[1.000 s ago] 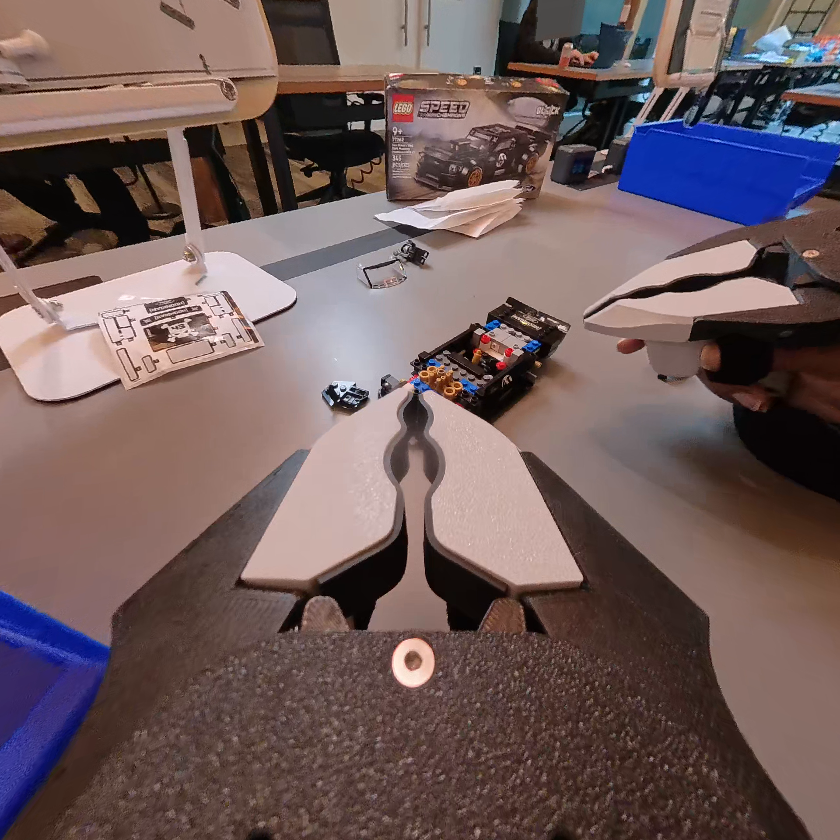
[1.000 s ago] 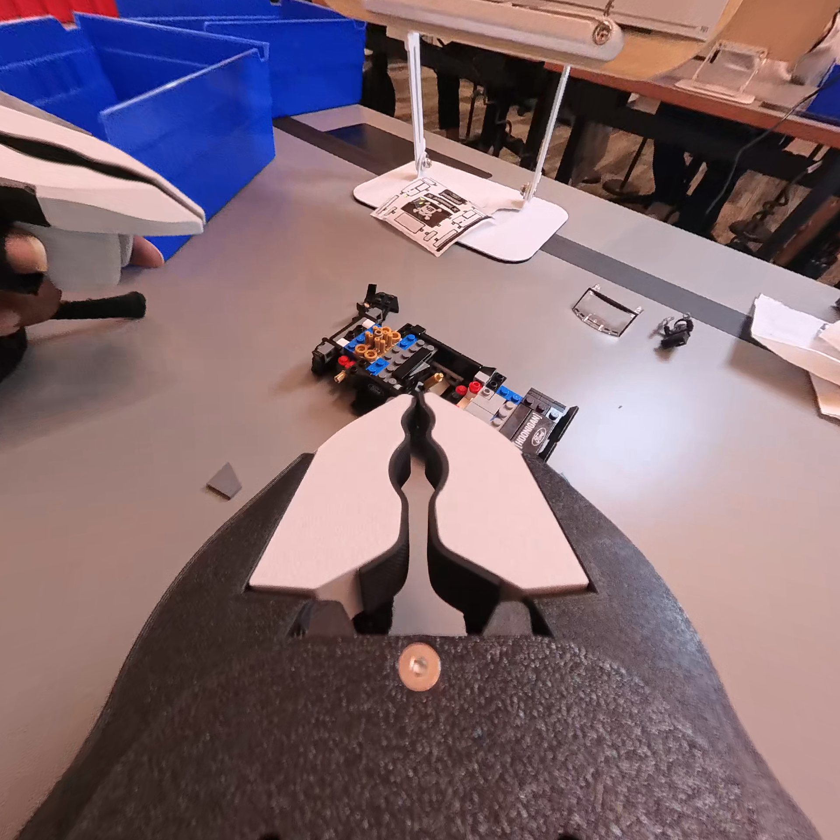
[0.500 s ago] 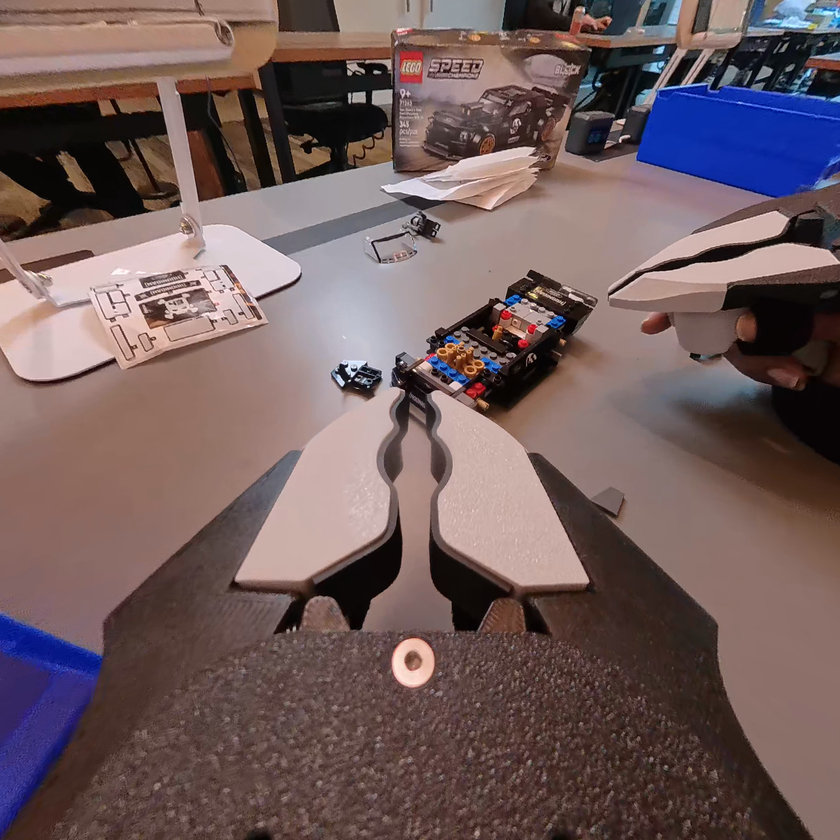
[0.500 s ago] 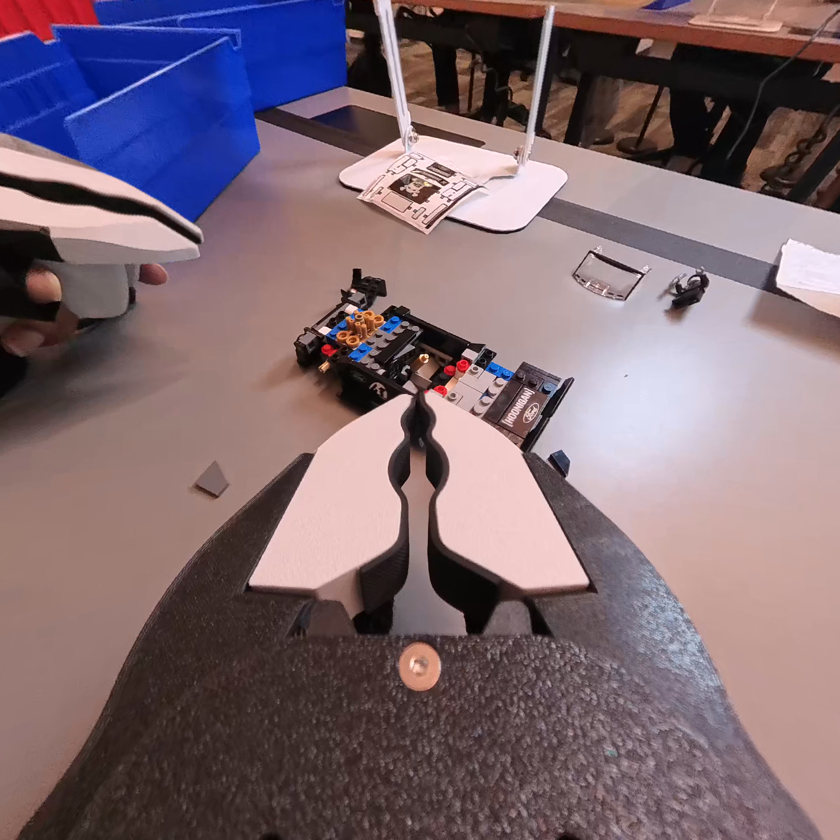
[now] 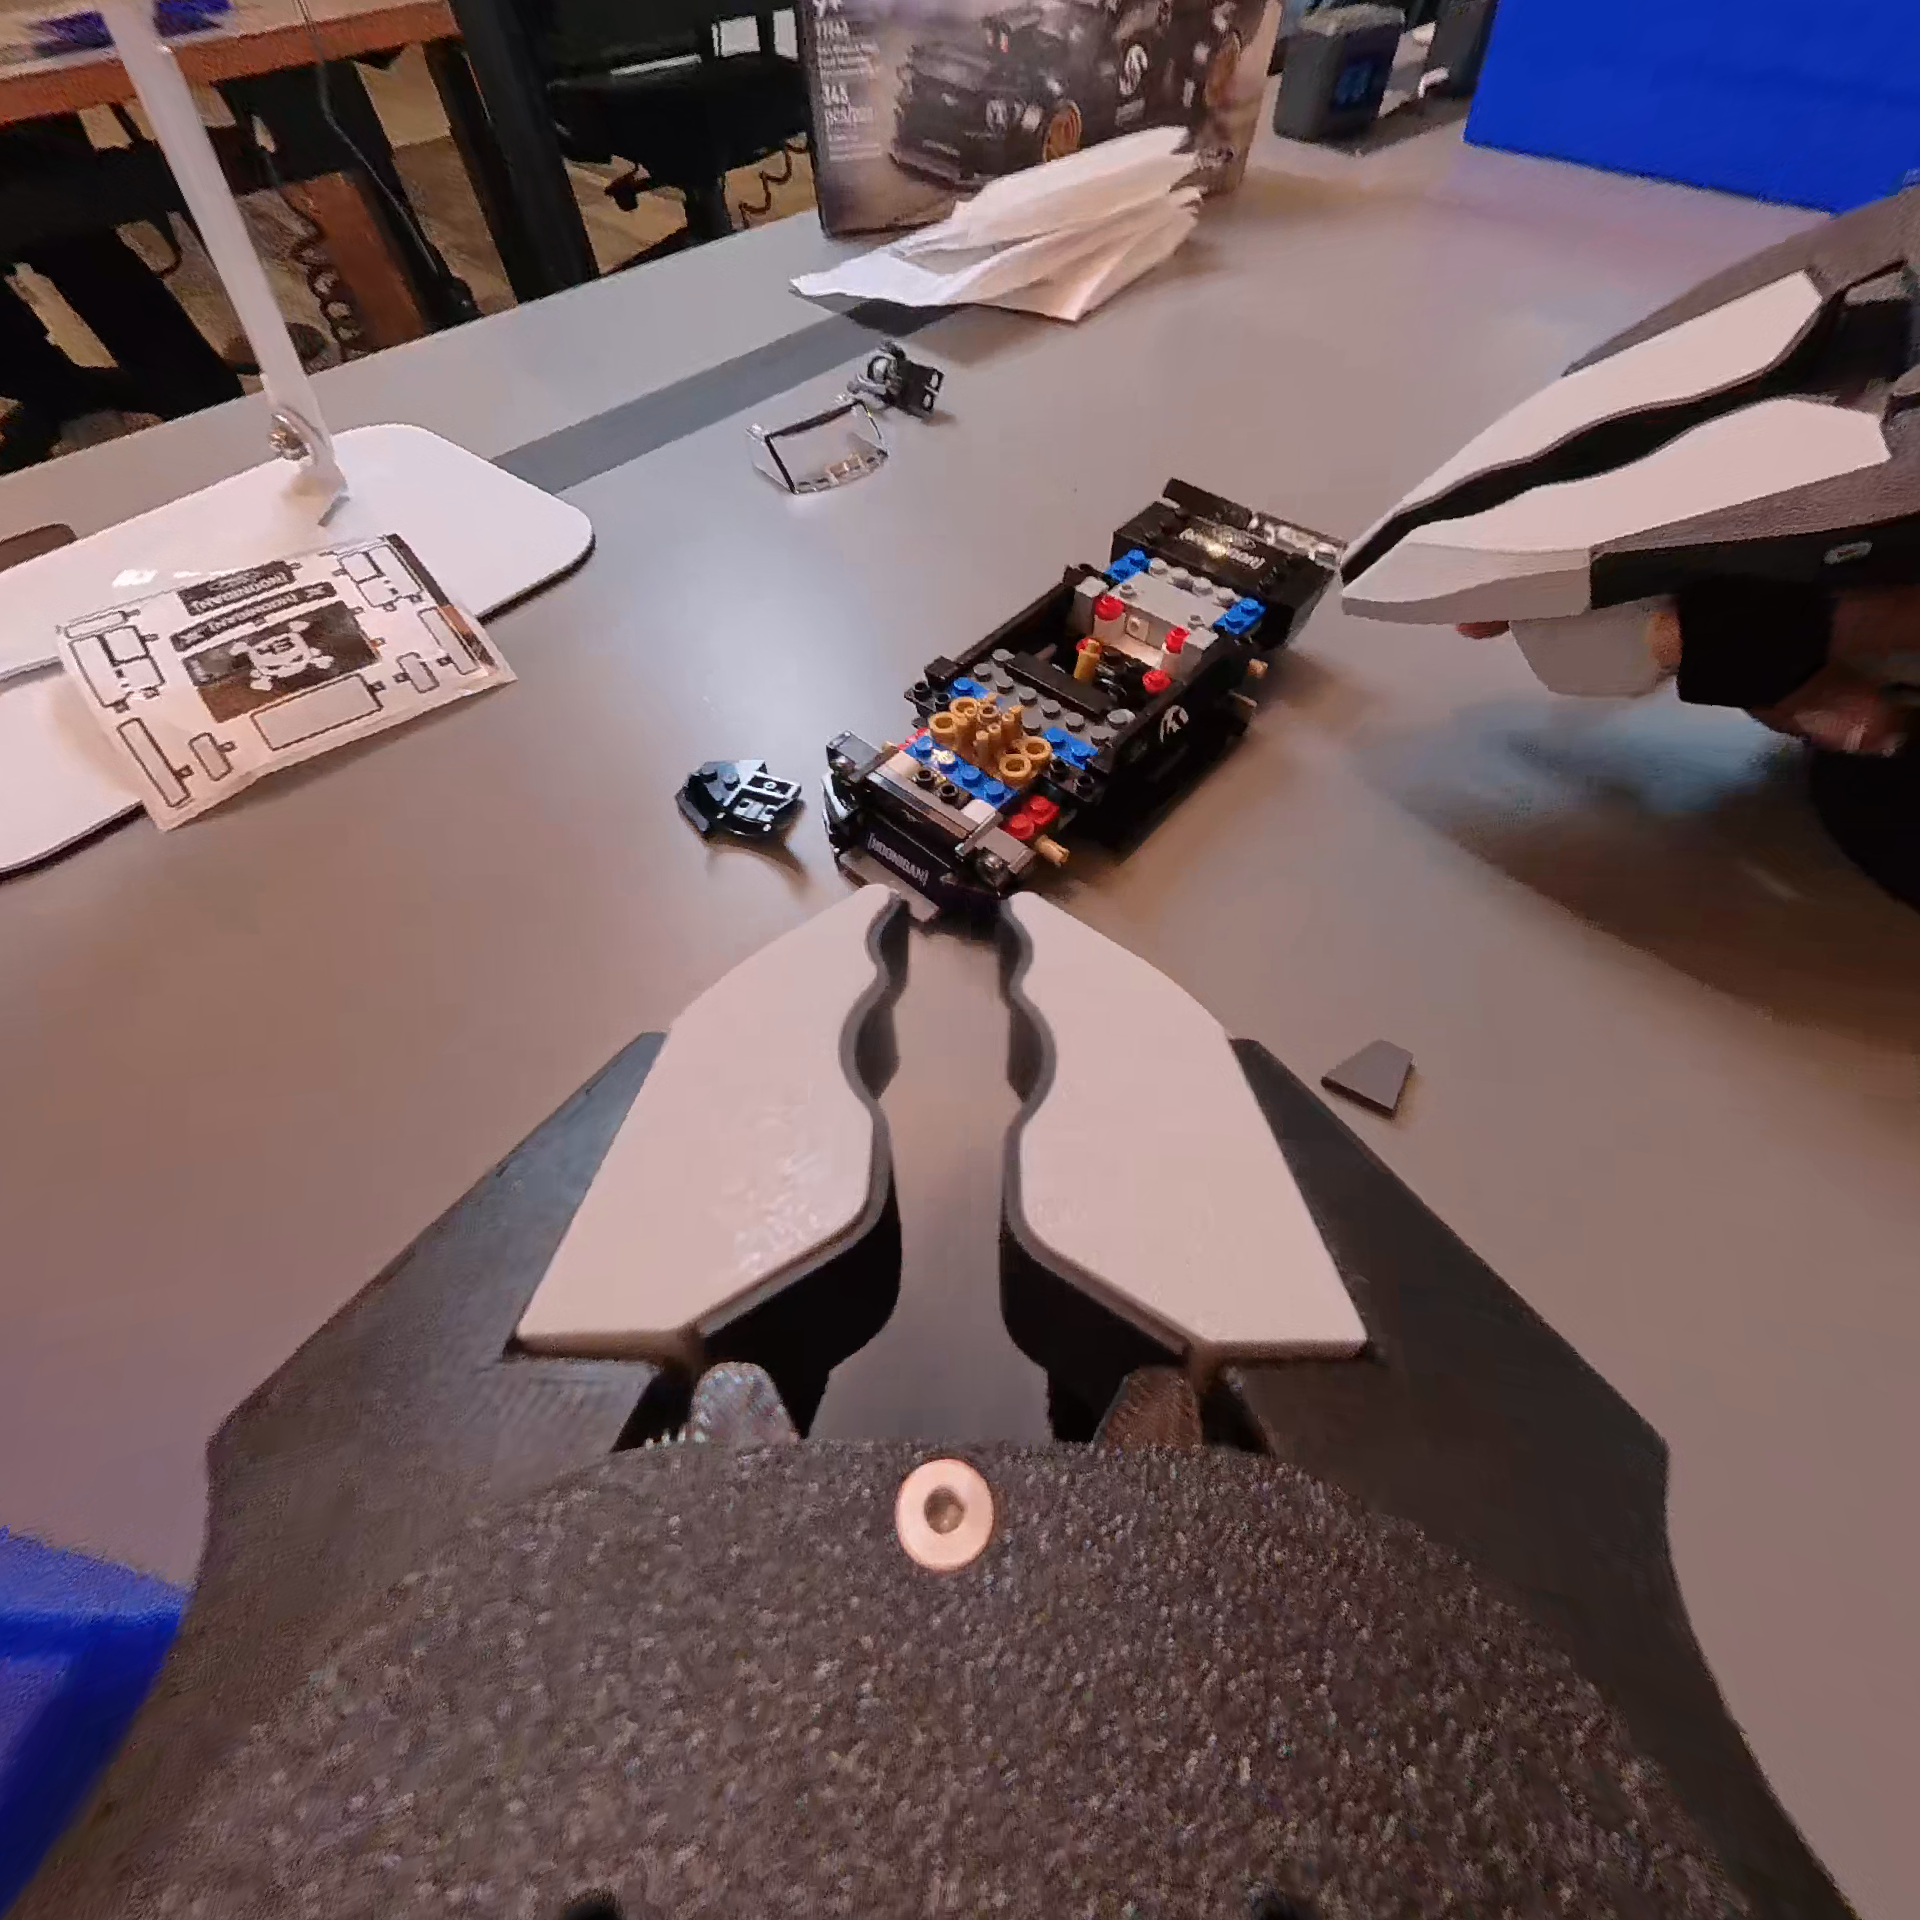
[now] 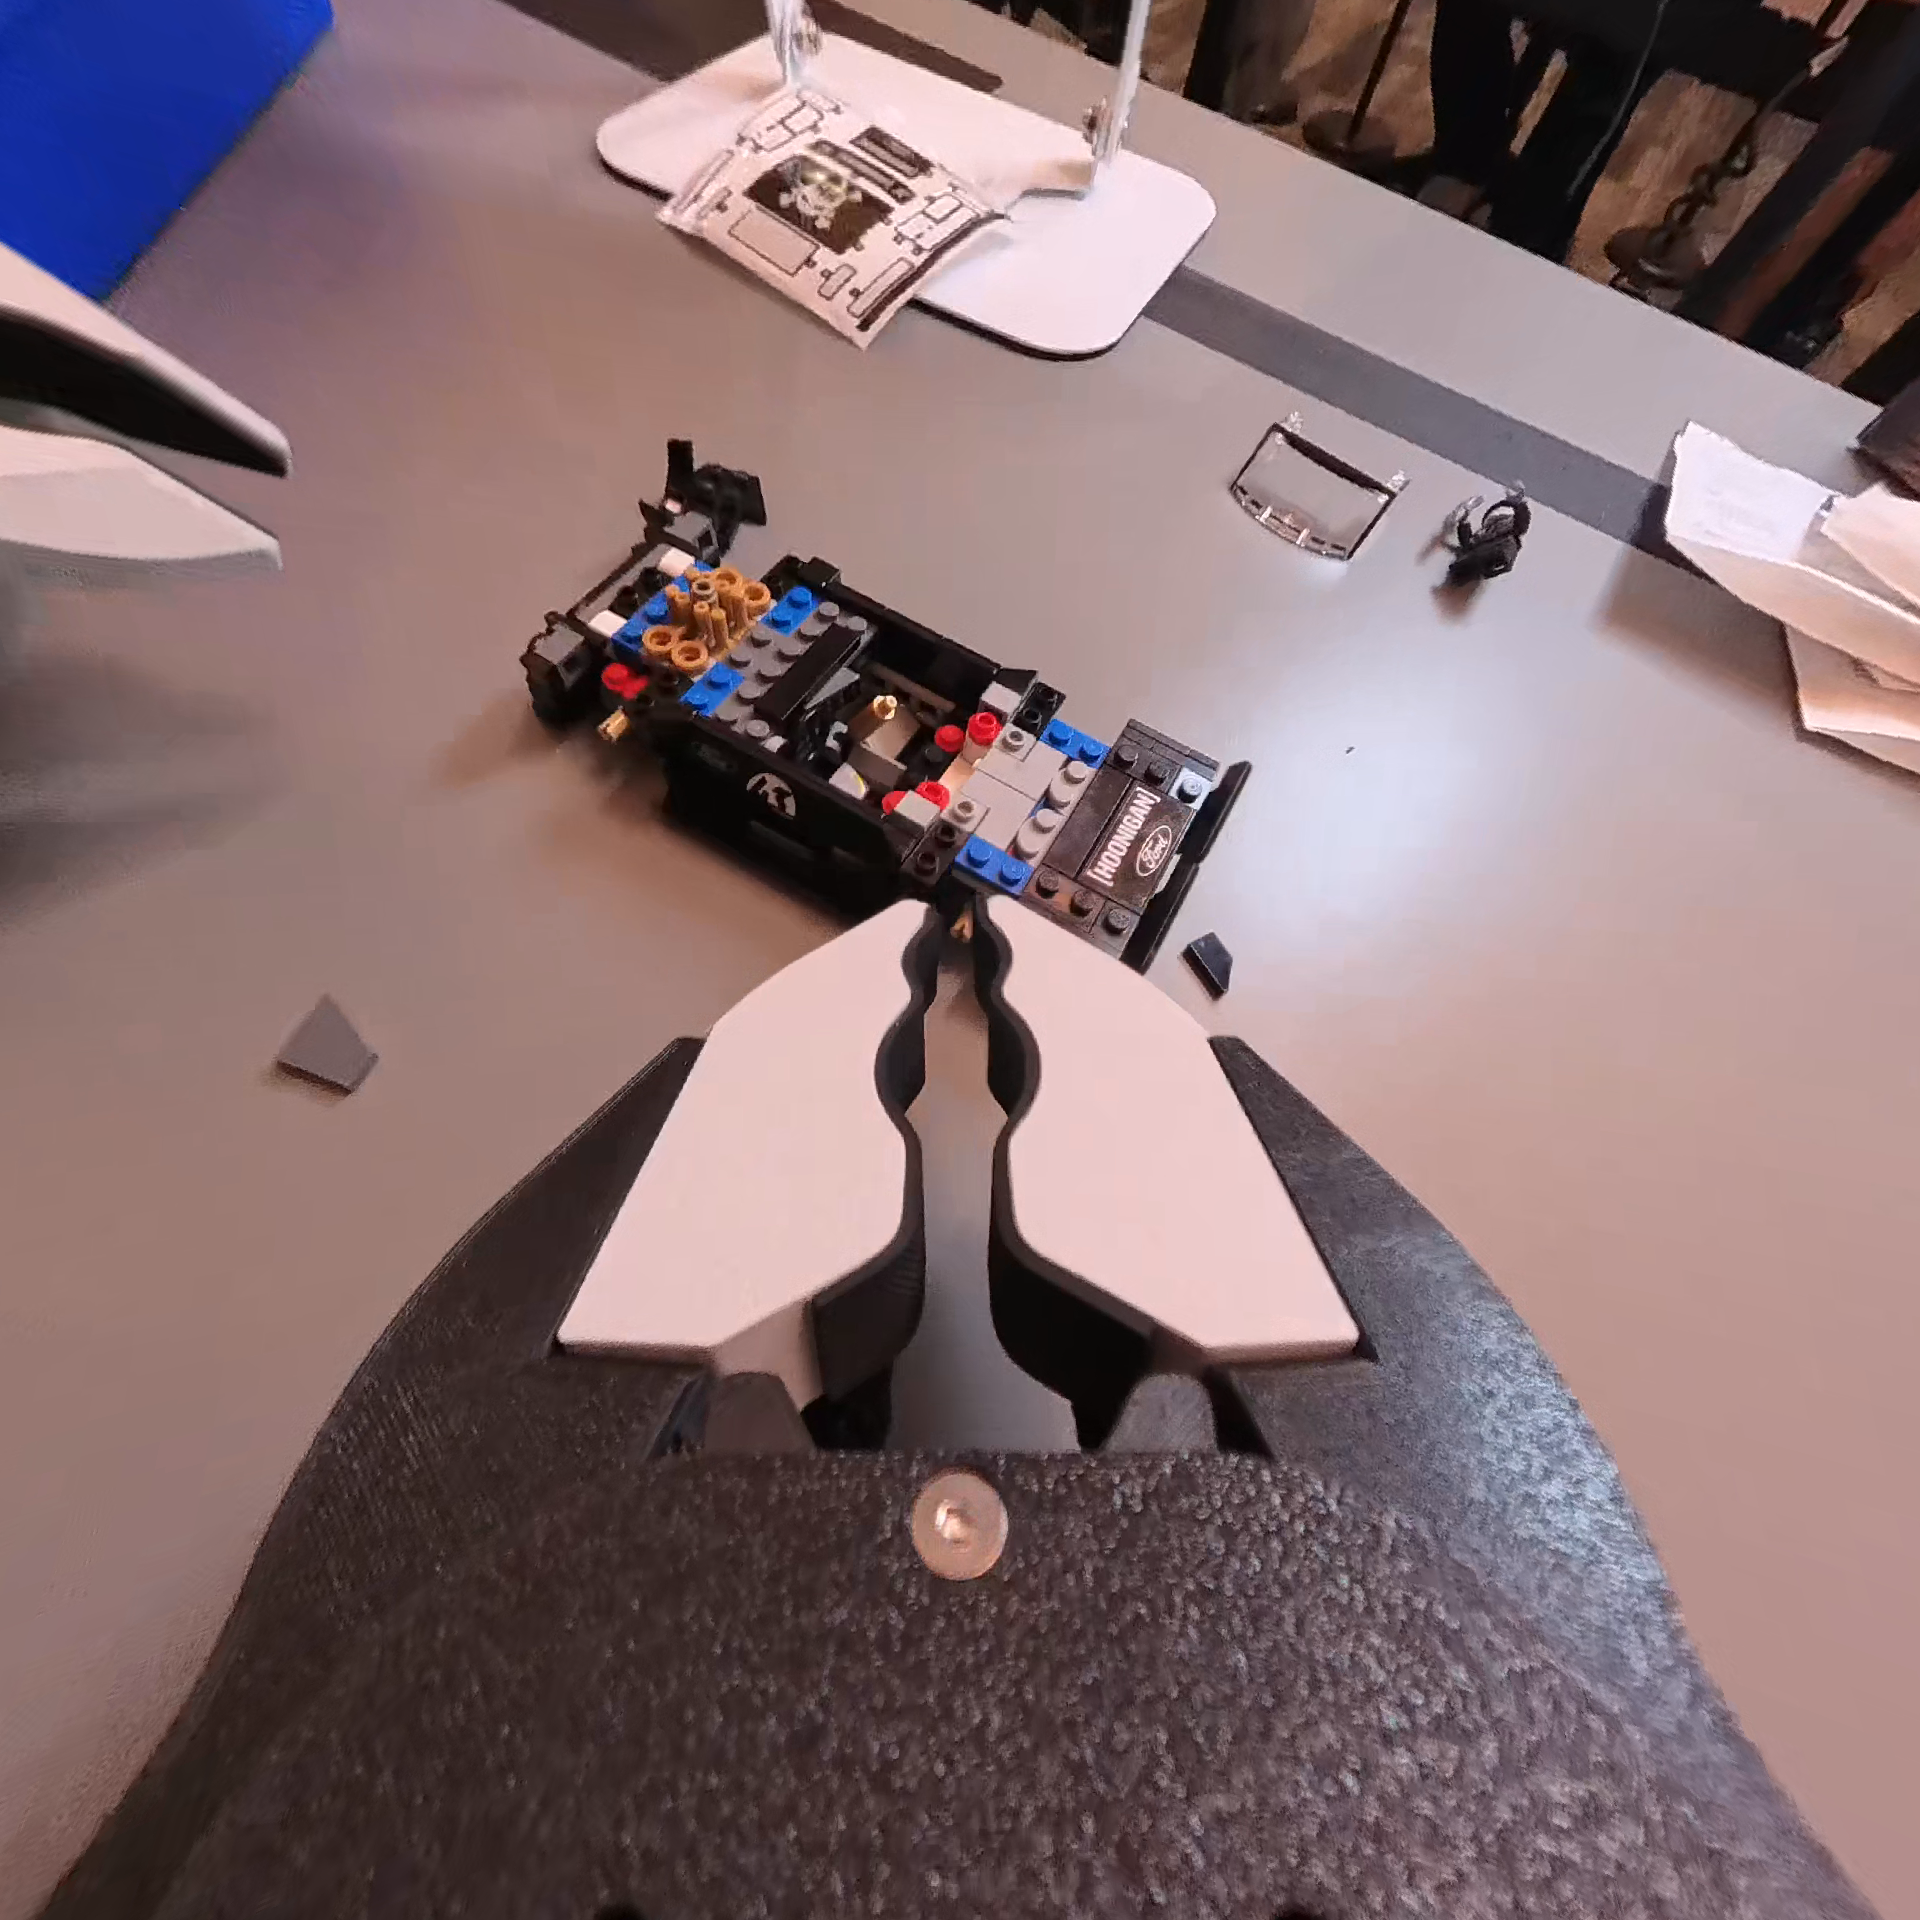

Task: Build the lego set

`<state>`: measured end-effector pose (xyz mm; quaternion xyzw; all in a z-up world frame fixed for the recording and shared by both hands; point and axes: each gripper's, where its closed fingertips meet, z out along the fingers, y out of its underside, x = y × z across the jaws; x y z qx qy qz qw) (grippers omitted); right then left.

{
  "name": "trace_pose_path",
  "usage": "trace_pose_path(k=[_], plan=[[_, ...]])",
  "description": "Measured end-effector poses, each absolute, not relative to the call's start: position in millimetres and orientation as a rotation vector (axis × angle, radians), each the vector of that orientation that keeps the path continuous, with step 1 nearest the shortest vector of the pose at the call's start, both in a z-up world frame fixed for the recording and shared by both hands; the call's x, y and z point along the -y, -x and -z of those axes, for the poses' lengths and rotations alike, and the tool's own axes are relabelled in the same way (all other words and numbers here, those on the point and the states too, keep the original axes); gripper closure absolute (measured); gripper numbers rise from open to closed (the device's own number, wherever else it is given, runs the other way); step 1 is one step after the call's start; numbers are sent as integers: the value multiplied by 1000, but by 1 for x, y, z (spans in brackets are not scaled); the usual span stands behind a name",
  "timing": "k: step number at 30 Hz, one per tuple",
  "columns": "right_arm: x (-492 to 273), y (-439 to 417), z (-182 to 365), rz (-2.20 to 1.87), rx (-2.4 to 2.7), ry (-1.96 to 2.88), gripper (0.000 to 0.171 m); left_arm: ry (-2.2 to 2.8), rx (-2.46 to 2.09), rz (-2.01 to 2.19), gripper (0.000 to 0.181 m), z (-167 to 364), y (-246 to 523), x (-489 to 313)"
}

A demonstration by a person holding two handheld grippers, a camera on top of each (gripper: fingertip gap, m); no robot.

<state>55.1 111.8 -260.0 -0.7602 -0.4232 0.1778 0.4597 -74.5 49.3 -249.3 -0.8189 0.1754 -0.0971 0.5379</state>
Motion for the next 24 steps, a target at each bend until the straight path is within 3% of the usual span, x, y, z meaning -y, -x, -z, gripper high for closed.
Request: trace_pose_path(k=[7,14,24], plan=[[-104,-53,257,-457,1072,1851,153,1947,-430,251,152,246,66,-45],[-95,-41,253,-497,1133,1756,125,1992,-463,244,108,254,66,-41],[-98,-41,254,-524,1120,1763,123,1955,-504,267,103,246,60,-35]])
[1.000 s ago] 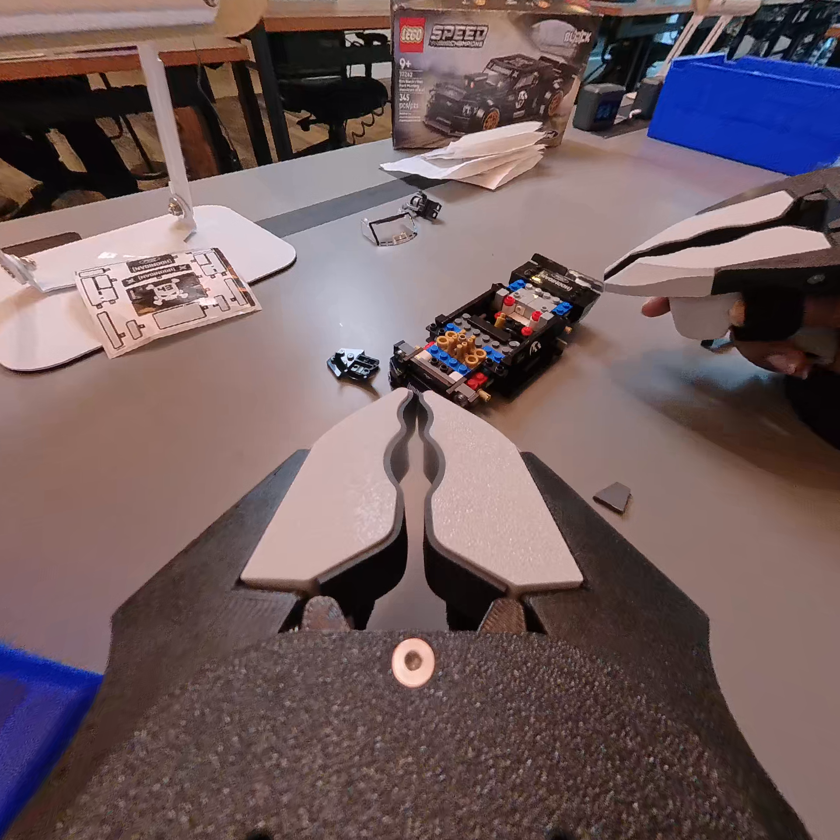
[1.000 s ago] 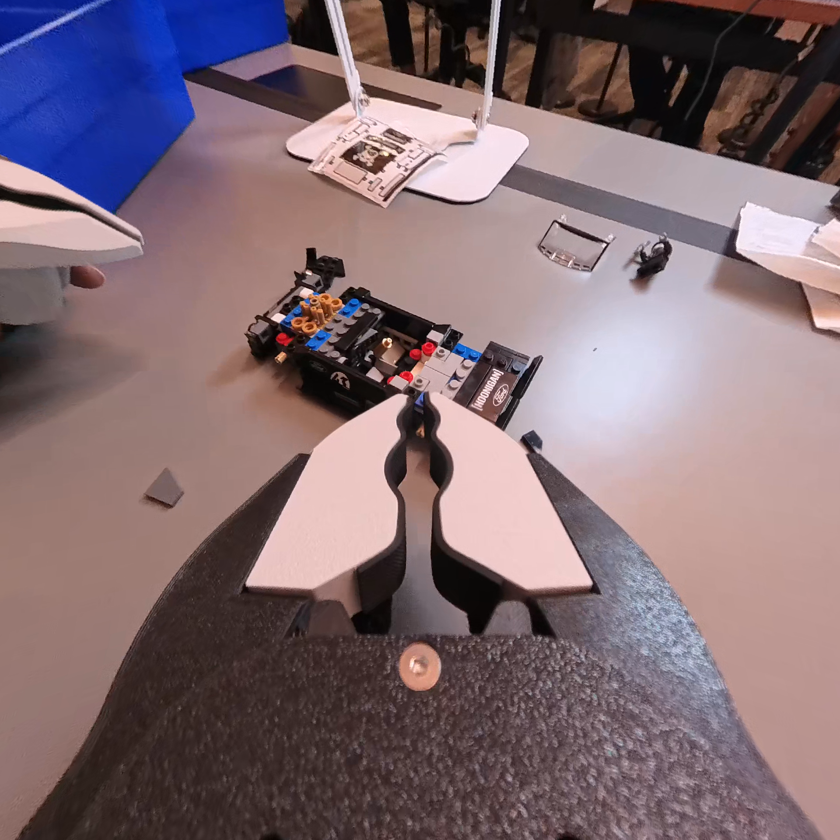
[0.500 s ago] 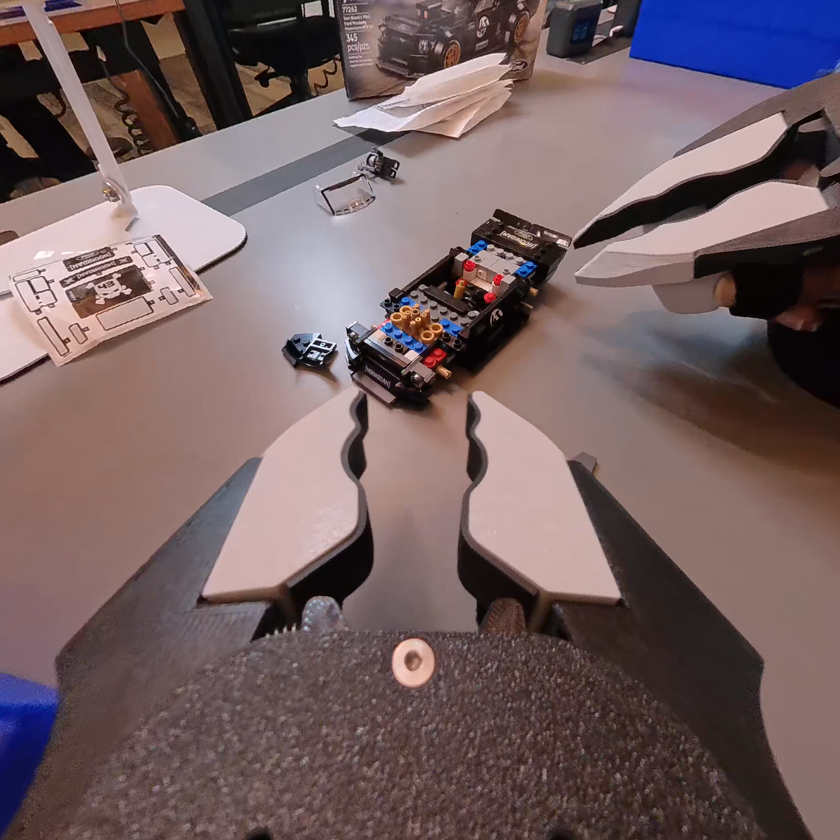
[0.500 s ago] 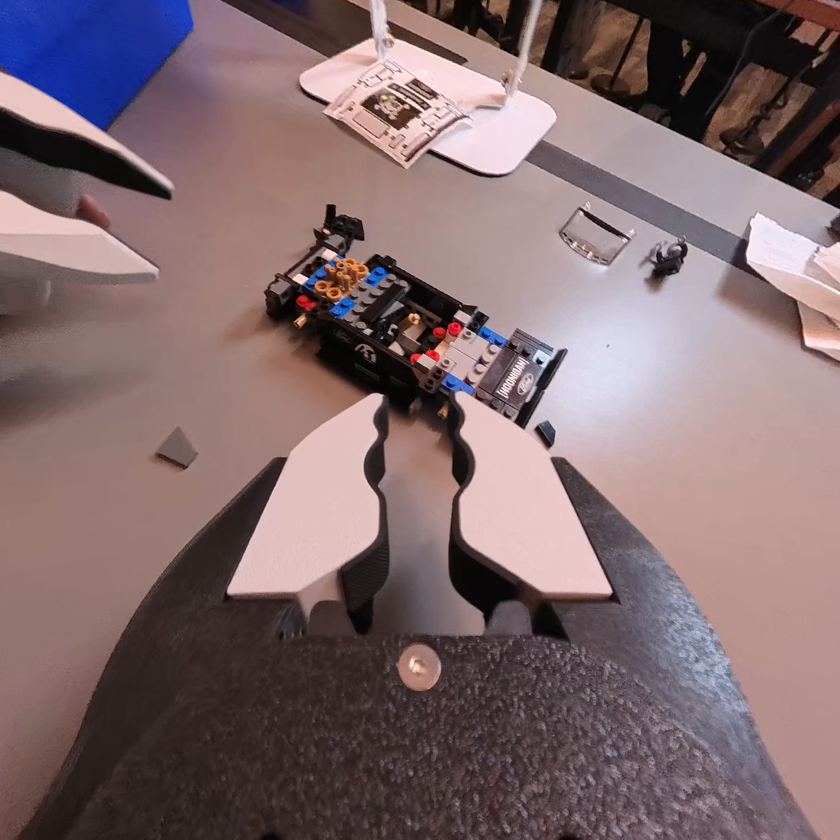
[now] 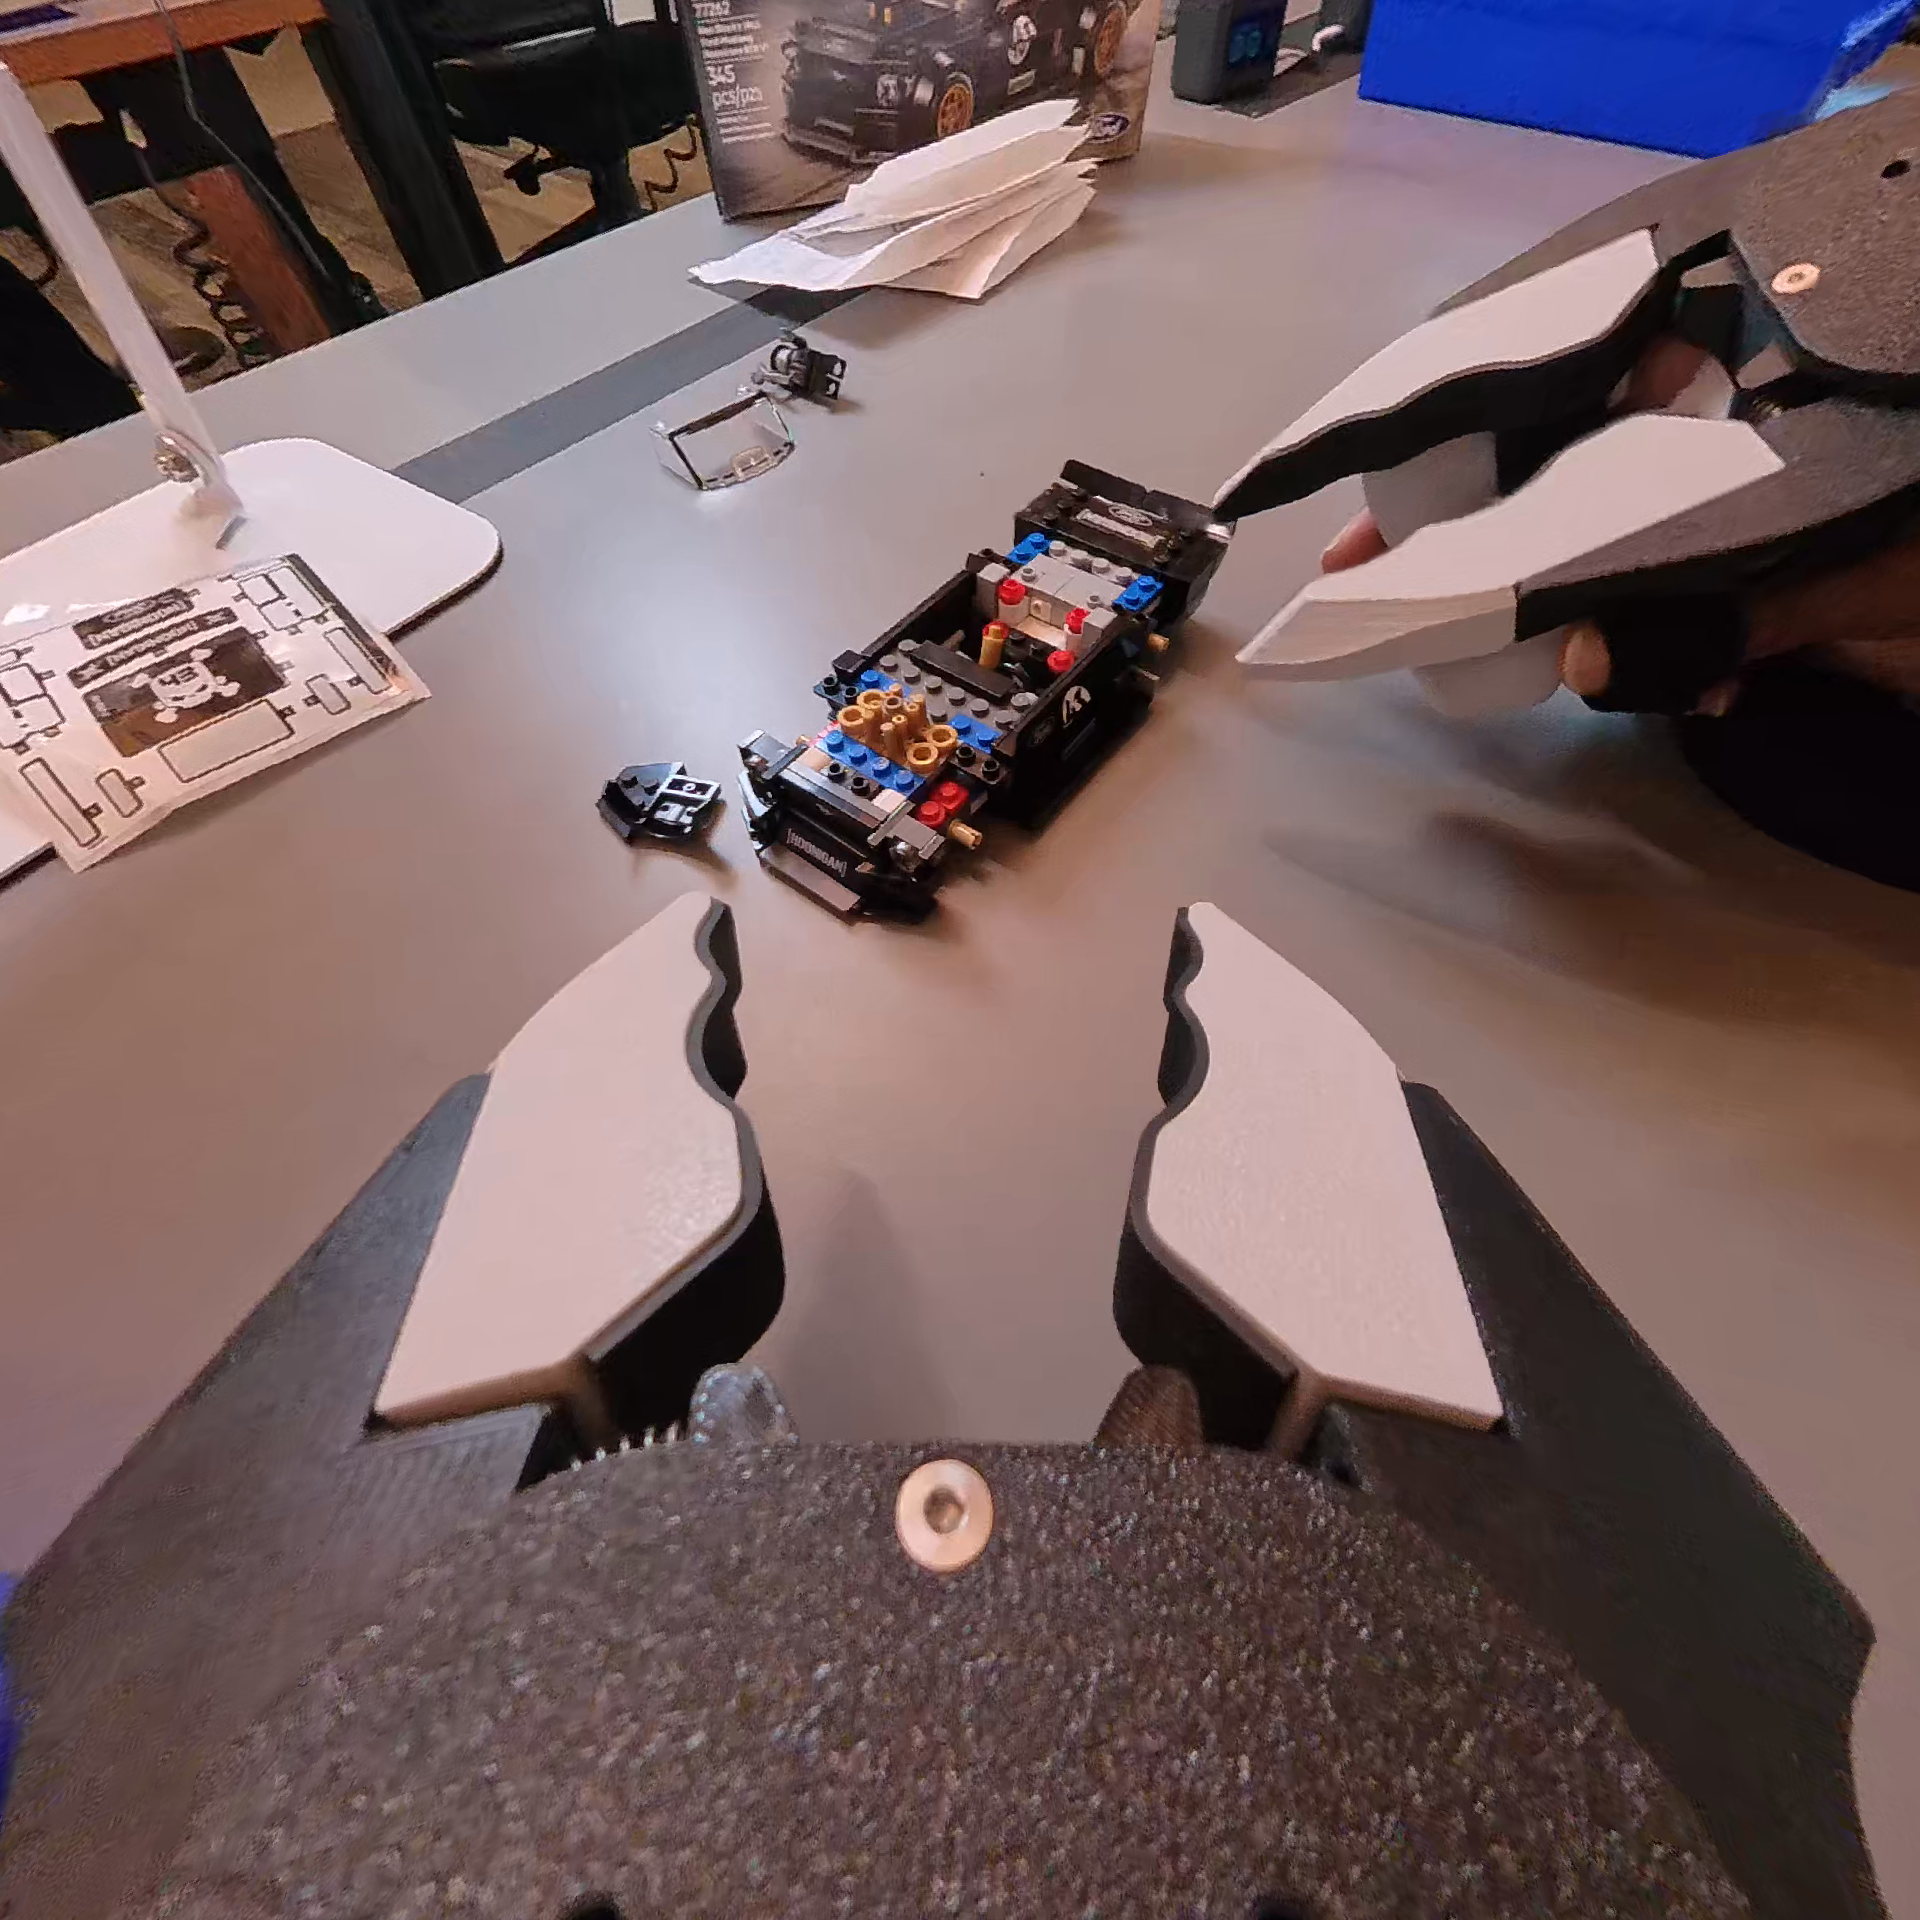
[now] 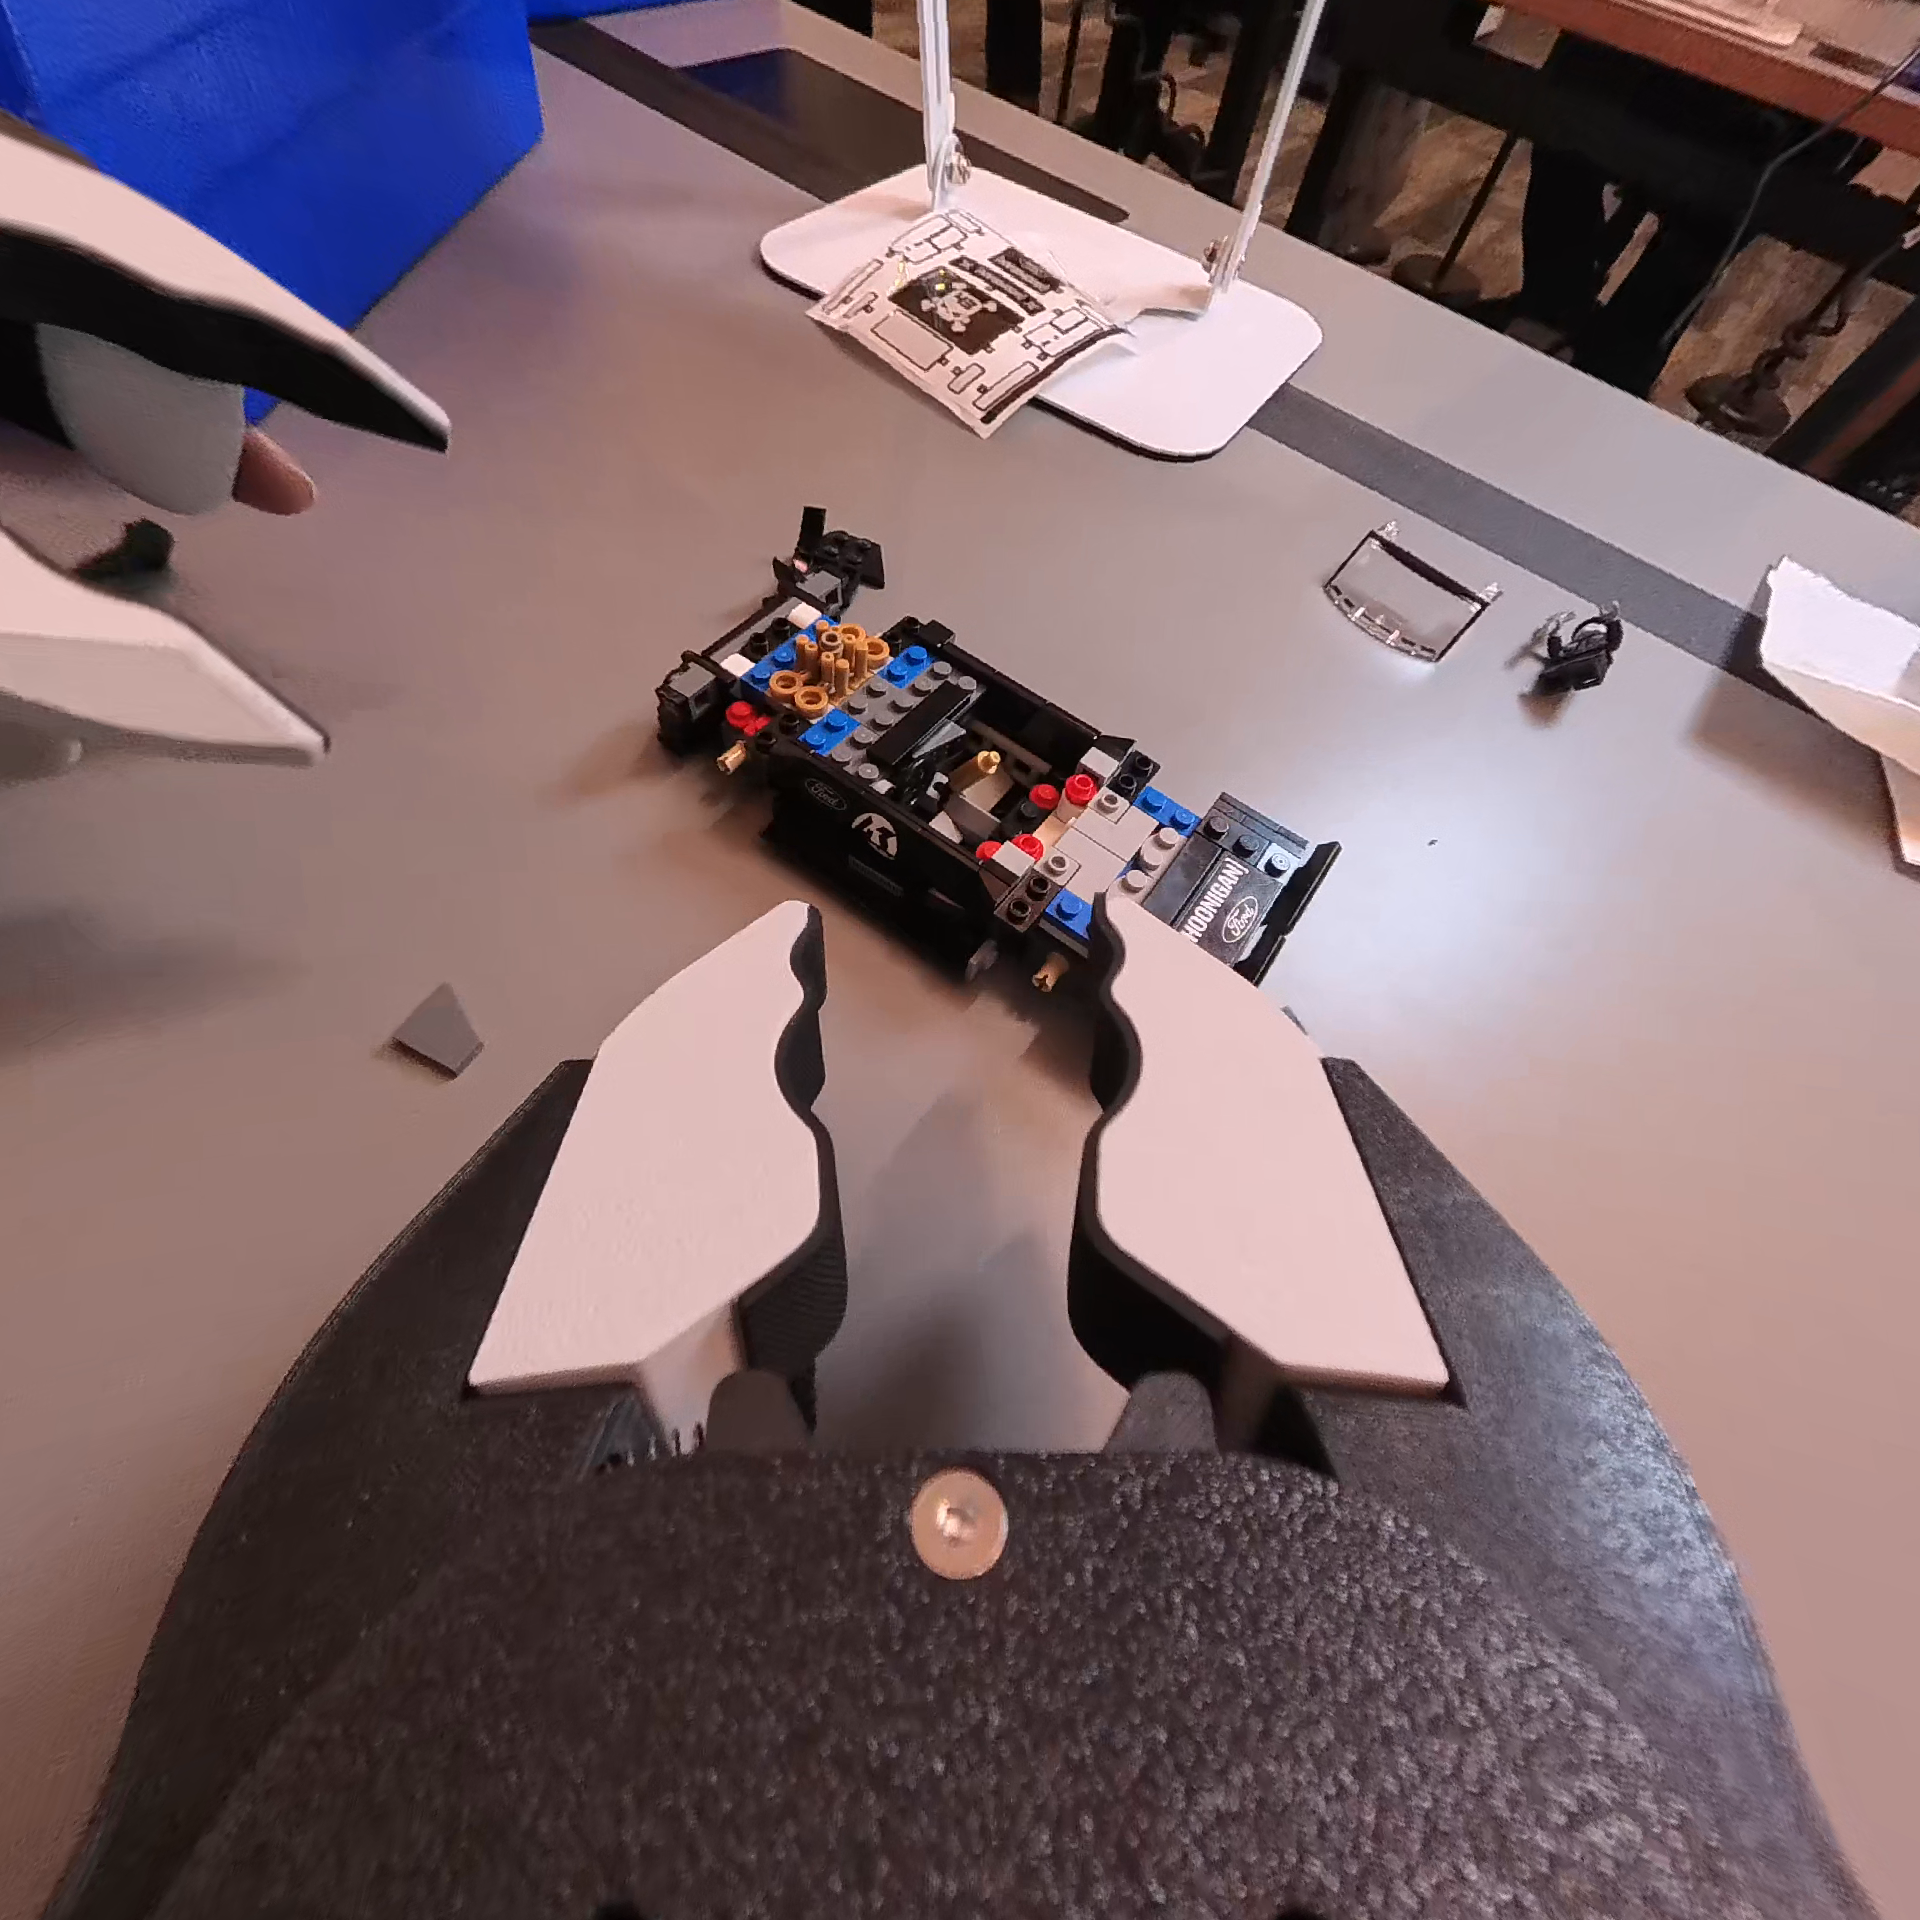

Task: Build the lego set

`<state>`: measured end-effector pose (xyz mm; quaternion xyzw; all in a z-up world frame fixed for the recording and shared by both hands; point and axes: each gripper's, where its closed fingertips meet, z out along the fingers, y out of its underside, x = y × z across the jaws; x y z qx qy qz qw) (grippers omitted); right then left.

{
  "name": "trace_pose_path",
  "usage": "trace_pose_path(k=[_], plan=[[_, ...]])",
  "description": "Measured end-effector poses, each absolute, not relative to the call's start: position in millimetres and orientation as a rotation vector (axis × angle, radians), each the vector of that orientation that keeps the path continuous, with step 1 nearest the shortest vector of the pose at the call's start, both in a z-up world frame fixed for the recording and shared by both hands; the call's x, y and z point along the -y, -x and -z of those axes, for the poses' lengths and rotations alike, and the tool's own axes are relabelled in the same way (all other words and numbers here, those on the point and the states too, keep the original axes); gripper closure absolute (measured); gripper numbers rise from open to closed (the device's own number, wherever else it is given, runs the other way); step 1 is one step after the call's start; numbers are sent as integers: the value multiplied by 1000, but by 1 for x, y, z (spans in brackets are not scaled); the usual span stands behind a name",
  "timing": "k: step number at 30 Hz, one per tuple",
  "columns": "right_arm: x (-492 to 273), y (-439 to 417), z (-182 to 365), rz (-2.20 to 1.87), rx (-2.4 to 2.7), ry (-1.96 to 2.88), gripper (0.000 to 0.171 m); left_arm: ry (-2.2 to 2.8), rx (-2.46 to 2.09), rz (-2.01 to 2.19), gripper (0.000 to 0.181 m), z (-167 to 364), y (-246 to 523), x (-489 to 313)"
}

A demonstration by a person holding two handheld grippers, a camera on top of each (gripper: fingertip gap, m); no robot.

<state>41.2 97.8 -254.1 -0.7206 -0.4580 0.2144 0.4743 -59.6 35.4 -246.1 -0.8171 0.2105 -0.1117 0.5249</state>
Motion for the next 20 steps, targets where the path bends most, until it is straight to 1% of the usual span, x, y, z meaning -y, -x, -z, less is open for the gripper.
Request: trace_pose_path(k=[5,11,14,20], plan=[[-98,-42,253,-528,1112,1757,124,1951,-546,217,103,247,57,-33],[-96,-42,251,-509,1115,1750,124,1990,-492,221,108,252,64,-36],[-95,-44,254,-503,1121,1780,129,2059,-481,184,110,262,69,-35],[-91,-44,254,-482,1140,1782,128,2086,-472,164,107,266,71,-36]])
